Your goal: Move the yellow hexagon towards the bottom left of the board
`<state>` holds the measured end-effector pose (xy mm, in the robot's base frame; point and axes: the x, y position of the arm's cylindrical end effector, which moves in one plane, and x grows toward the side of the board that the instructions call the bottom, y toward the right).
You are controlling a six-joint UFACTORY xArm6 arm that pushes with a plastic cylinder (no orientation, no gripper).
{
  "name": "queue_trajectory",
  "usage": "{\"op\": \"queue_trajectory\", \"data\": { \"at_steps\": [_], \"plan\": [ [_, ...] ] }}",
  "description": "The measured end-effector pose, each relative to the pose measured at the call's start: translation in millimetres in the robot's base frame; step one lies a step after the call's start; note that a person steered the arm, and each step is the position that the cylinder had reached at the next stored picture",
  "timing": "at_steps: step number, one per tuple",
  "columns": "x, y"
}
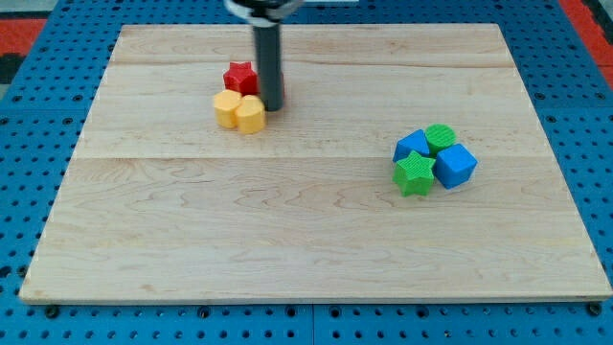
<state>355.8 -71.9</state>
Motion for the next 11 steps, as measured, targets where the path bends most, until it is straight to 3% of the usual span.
{"op": "queue_trajectory", "data": {
  "at_steps": [2, 3, 4, 5, 6, 7, 8, 9, 10, 11],
  "plan": [
    [7, -71],
    [39, -103],
    [5, -154],
    [48, -149],
    [43, -127],
    [92, -100],
    [105, -145],
    [47, -143],
    [108, -171],
    [140, -160]
  ]
}}
